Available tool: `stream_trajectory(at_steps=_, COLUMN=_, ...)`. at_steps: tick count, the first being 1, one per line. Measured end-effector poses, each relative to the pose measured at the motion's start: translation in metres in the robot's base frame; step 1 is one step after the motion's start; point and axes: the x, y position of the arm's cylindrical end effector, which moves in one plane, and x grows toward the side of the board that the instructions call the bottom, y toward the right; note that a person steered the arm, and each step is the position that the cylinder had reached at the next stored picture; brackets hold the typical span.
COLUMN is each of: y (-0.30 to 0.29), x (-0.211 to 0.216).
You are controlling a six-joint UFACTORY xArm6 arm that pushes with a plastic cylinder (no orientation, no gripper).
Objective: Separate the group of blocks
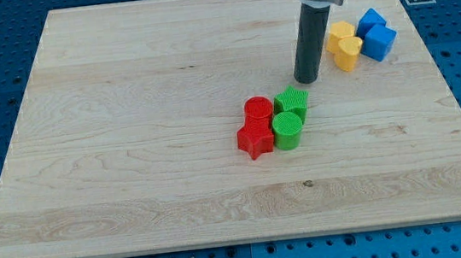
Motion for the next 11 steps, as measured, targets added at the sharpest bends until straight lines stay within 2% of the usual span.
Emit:
stream_trajectory(at_steps=5, y=0.018, x=0.001)
stream_trajectory(at_steps=7, y=0.116, x=0.001)
stream_trajectory(at_steps=11, y=0.120, x=-0.015)
